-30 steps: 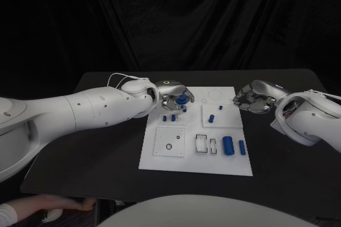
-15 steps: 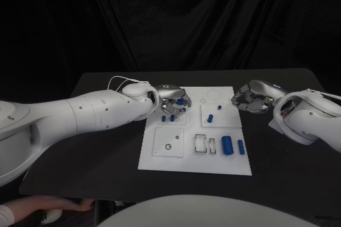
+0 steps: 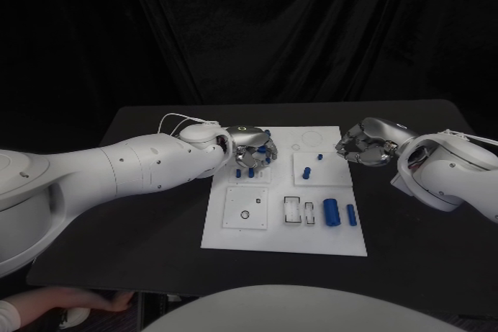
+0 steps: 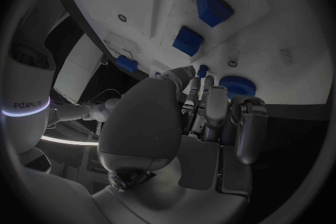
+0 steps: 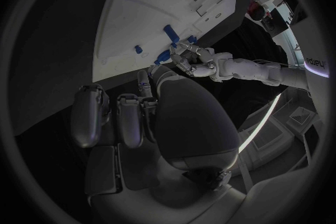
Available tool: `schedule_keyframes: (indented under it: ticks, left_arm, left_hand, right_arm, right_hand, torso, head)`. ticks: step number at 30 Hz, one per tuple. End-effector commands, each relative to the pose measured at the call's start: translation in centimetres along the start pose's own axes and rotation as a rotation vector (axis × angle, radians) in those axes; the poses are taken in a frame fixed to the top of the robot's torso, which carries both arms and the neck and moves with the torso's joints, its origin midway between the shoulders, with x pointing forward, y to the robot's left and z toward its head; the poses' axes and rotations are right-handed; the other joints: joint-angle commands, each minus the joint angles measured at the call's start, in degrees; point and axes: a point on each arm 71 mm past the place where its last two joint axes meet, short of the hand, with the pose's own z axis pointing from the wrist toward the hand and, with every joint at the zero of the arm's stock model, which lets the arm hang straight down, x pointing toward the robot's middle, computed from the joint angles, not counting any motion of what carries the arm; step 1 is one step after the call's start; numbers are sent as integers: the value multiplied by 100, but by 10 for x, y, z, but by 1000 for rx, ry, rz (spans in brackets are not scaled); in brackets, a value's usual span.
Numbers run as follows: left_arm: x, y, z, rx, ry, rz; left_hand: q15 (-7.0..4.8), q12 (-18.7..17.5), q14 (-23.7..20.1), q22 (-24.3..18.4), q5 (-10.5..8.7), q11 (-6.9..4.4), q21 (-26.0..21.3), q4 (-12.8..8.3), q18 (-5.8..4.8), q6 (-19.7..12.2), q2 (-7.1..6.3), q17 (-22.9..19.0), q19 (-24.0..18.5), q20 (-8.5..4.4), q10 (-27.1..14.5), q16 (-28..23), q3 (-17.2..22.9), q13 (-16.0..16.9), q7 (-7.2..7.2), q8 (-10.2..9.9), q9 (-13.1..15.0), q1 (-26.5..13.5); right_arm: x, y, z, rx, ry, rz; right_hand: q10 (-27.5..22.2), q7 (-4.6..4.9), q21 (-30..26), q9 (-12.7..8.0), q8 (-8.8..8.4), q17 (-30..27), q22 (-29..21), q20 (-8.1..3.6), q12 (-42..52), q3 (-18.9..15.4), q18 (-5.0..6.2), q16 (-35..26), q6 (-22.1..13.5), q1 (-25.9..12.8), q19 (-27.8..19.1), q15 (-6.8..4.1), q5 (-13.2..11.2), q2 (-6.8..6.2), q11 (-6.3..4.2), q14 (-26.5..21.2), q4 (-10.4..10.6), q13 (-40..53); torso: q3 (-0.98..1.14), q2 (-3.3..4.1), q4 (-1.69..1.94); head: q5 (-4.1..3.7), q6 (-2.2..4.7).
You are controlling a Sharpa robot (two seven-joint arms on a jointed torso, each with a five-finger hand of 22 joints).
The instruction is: Assemble the parts on the task board
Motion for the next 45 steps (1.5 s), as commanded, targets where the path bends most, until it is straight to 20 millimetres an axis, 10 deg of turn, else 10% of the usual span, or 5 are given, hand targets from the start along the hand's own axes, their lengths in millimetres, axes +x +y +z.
schedule_keyframes:
  ticks: [1, 45]
  left_arm:
    - [3, 0, 1, 0, 17, -1]
    - [4, 5, -13, 38, -146, 33]
  left_hand:
    - [-15, 28, -48, 1508, -2, -3, -20, -46, -79, 45, 58, -18, 592, 5, 42, -32, 2, 9, -9, 35, -7, 2]
    - [-284, 386, -46, 1508, -15, -321, -20, -478, -79, 790, 368, -330, 592, -256, 816, -134, 34, 17, 56, 433, 130, 320]
  right_arm:
    - [2, 0, -1, 3, 16, 2]
    - [5, 0, 2, 12, 53, -3]
  right_hand:
    - [250, -11, -15, 4, 30, 721, 1023, -14, 12, 29, 69, 3, 36, -21, 68, -20, 24, -33, -28, 448, 5, 1023]
    - [226, -20, -72, 6, 42, 680, 1006, -19, -10, 65, 81, -27, 59, -3, 47, -26, 33, -4, -35, 438, -9, 992]
  torso:
    - [2, -1, -1]
    - [6, -7, 1]
  head:
    - [-18, 1]
    - [-46, 1]
